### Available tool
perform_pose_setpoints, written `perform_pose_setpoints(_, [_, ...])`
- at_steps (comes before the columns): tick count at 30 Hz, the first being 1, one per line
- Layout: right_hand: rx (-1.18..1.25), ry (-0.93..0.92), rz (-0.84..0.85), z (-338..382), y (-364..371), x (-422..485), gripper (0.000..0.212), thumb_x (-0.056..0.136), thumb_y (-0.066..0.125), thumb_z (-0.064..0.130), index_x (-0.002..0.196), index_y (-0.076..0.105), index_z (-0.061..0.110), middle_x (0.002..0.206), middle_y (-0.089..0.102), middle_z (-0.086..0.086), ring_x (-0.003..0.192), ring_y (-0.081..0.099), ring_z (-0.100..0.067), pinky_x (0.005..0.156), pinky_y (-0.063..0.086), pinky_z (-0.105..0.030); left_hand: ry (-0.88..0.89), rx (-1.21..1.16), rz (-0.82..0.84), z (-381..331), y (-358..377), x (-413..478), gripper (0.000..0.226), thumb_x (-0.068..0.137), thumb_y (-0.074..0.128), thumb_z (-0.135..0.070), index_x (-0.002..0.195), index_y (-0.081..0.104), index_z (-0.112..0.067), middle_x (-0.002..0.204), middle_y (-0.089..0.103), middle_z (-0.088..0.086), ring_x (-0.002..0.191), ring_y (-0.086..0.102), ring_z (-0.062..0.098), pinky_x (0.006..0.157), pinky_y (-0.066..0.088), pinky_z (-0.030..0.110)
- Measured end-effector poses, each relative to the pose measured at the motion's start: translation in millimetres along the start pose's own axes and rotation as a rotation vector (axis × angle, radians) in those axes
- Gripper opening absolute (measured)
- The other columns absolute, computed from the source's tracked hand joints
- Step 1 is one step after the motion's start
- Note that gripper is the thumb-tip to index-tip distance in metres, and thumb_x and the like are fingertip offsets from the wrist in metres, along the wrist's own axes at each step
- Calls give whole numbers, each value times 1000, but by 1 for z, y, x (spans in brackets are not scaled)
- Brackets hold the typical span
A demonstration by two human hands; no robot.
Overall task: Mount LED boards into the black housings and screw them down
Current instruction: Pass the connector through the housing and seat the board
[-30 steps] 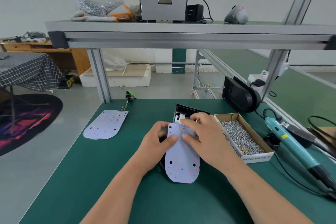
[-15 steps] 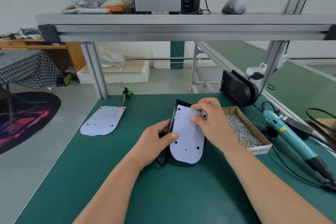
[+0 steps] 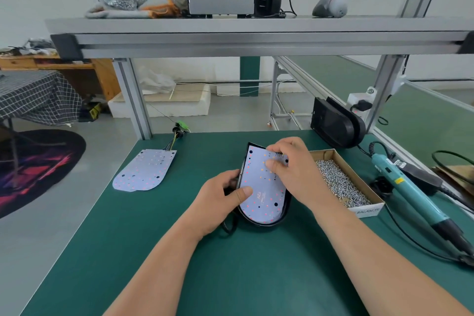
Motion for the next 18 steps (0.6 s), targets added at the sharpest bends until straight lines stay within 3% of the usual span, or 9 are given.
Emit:
perform_pose_setpoints(2, [-36, 0, -22, -3, -1, -2, 27, 88, 81, 20, 114, 75, 24, 125, 51, 5, 124, 47, -19, 110, 39, -49, -7, -6, -19, 2, 1, 0, 37, 92, 74, -29, 128, 70, -32, 118, 79, -9, 114, 74, 14, 107, 55, 43])
perform_pose_setpoints(4, [-26, -6, -54, -8, -3, -3, 20, 91, 79, 23, 111, 77, 25, 130, 53, 2, 131, 44, -19, 111, 39, -47, -19, -2, -36, 4, 1, 0, 36, 90, 72, -27, 126, 71, -32, 116, 80, -9, 112, 74, 15, 106, 56, 44])
perform_pose_setpoints(6, [65, -23, -65, -12, -2, -5, 13, 98, 70, 19, 107, 78, 26, 128, 59, 3, 133, 46, -10, 107, 44, -32, -26, 15, -48, 4, 1, 0, 35, 89, 70, -26, 123, 72, -35, 113, 80, -10, 109, 75, 14, 104, 57, 44])
perform_pose_setpoints(8, [171, -12, -29, -12, -2, -8, 21, 102, 64, 16, 100, 73, 34, 114, 67, 18, 117, 55, 5, 93, 42, -11, -34, 25, -58, 3, 1, -1, 35, 91, 70, -23, 123, 71, -36, 113, 80, -10, 108, 75, 13, 104, 58, 43])
perform_pose_setpoints(9, [216, 18, -3, -13, -1, -9, 24, 103, 62, 16, 99, 70, 38, 110, 69, 23, 109, 58, 7, 87, 41, -7, -37, 24, -62, 4, 1, -2, 35, 94, 71, -21, 125, 70, -34, 114, 80, -10, 110, 74, 13, 104, 57, 42])
perform_pose_setpoints(12, [330, 107, 18, -18, 0, -11, 22, 105, 57, 14, 102, 69, 33, 106, 70, 19, 98, 61, 1, 84, 43, -19, -20, 34, -85, 1, 0, -3, 26, 106, 64, -30, 132, 69, -29, 119, 78, -9, 115, 72, 11, 106, 55, 38])
perform_pose_setpoints(15, [413, 114, -1, -17, 1, -14, 20, 106, 56, 15, 105, 69, 30, 106, 69, 15, 95, 59, -1, 81, 41, -20, -50, -74, -162, -2, 1, -6, 42, 112, 41, -48, 129, 71, -24, 119, 78, -7, 115, 72, 11, 103, 55, 33])
perform_pose_setpoints(18, [526, 98, -33, -12, 3, -17, 19, 107, 58, 13, 110, 70, 29, 110, 70, 12, 94, 59, -1, 81, 43, -15, -47, 3, -266, 1, -2, -1, 33, 114, 44, -32, 136, 66, -22, 118, 76, -13, 112, 70, 3, 105, 54, 31])
Point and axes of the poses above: each hand's wrist, its own x-axis towards the middle knuckle, its own y-axis out of the palm, z = x × y, the point moved 4 cm from there along x, towards the middle knuckle
